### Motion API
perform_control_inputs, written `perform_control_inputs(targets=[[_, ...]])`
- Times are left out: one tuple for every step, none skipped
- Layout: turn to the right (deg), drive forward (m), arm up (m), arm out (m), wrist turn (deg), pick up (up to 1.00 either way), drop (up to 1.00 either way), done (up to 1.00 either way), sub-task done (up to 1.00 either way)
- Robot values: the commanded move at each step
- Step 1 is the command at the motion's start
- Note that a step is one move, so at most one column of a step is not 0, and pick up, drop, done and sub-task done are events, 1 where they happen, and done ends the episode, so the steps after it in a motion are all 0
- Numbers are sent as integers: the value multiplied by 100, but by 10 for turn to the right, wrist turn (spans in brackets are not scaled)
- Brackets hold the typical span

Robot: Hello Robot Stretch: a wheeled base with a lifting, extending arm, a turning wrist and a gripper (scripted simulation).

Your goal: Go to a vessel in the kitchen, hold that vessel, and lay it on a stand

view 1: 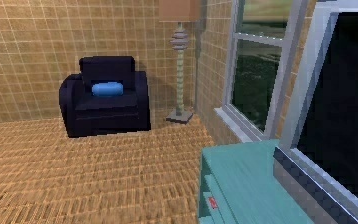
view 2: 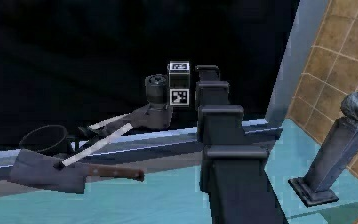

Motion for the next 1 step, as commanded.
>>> perform_control_inputs(targets=[[0,0,0,0,450,0,0,0,0]])
